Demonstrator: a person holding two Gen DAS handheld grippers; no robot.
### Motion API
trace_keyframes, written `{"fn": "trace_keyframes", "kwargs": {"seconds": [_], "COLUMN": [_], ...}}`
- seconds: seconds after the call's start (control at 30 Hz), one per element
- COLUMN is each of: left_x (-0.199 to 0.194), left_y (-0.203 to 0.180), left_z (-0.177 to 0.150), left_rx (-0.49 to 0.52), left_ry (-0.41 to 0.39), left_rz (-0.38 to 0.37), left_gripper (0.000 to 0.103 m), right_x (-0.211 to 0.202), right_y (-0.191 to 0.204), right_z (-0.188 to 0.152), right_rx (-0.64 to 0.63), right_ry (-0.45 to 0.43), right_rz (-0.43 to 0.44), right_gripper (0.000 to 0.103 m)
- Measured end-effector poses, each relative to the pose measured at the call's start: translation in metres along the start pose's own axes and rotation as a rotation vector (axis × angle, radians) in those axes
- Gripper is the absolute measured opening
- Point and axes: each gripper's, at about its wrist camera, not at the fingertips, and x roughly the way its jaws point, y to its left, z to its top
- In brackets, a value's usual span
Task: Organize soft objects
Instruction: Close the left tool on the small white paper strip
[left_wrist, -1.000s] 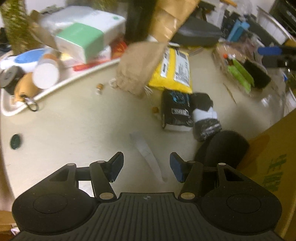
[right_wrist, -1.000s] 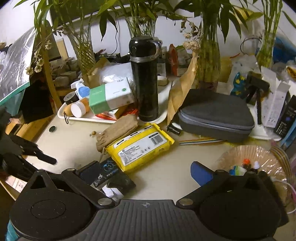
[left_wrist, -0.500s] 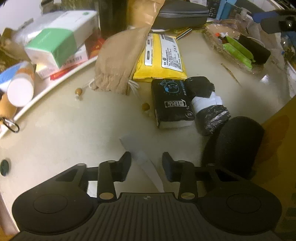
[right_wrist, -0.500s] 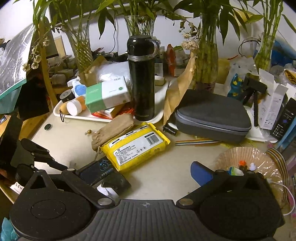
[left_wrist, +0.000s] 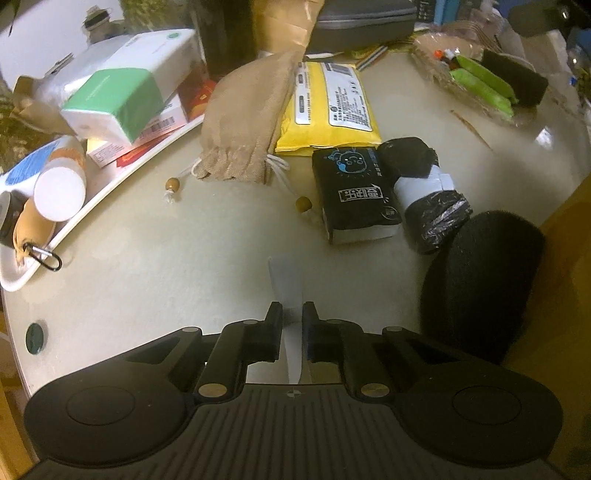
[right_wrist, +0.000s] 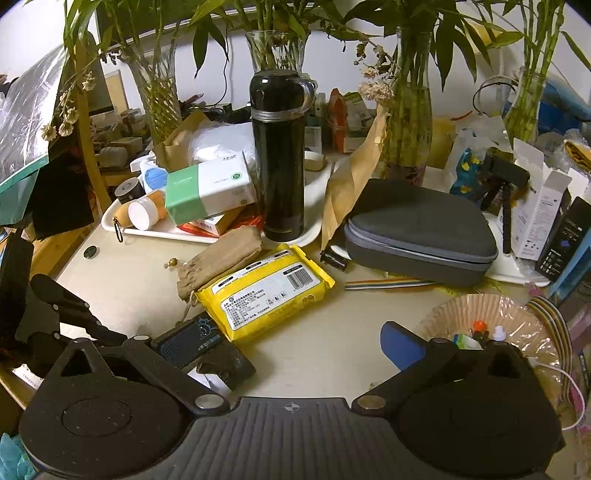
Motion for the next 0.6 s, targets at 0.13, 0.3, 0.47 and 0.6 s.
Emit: {"fn": "trace_keyframes", "kwargs": {"seconds": [0.13,0.3,0.47,0.6], "left_x": [-0.006,-0.008,-0.009,-0.007], "left_y": [0.008,0.016,0.02,0.018], "left_z": [-0.001,-0.004,-0.01,-0.009], "left_rx": [-0.041,-0.066,-0.073,-0.074], "left_ry": [-0.01,0.025,0.033,0.049], "left_rz": [-0.028,0.022,0.028,0.015], "left_gripper": [0.012,0.013,0.013,0.036], "right_x": [0.0,0.0,0.0,0.001], "right_y": [0.0,0.0,0.001,0.001], "right_z": [0.0,0.0,-0.001,-0.001], "right_rx": [-0.002,-0.008,-0.014,-0.016], "right_ry": [-0.001,0.002,0.0,-0.001], "right_rz": [-0.003,-0.006,-0.006,-0.006], "right_gripper": [0.103,0.103,0.103,0.103]}}
